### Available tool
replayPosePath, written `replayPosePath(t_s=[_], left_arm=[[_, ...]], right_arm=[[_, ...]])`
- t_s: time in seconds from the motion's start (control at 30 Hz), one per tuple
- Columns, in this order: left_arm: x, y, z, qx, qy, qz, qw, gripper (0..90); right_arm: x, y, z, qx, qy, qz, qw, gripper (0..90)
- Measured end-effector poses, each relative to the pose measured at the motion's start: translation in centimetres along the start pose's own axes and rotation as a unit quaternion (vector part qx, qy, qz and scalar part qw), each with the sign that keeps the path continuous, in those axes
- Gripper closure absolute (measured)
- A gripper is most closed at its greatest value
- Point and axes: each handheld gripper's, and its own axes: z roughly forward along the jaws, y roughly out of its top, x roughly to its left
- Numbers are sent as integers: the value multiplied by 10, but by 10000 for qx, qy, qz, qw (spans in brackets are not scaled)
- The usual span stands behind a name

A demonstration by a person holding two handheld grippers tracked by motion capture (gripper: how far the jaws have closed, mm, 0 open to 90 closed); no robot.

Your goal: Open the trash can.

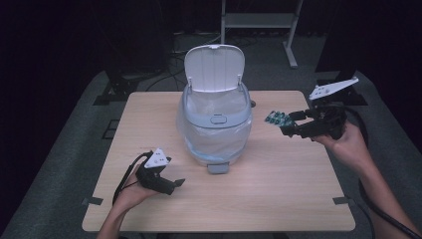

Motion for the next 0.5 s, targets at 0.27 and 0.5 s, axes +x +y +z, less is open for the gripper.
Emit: replayPosePath(t_s=[0.27,0.5], left_arm=[[1,0,-2,-37,25,-16,10000,93],[2,-1,-5,-98,68,-46,9999,93]], right_arm=[[2,18,-3,5,57,-124,9999,326],[0,29,-3,25,98,-109,9999,326]])
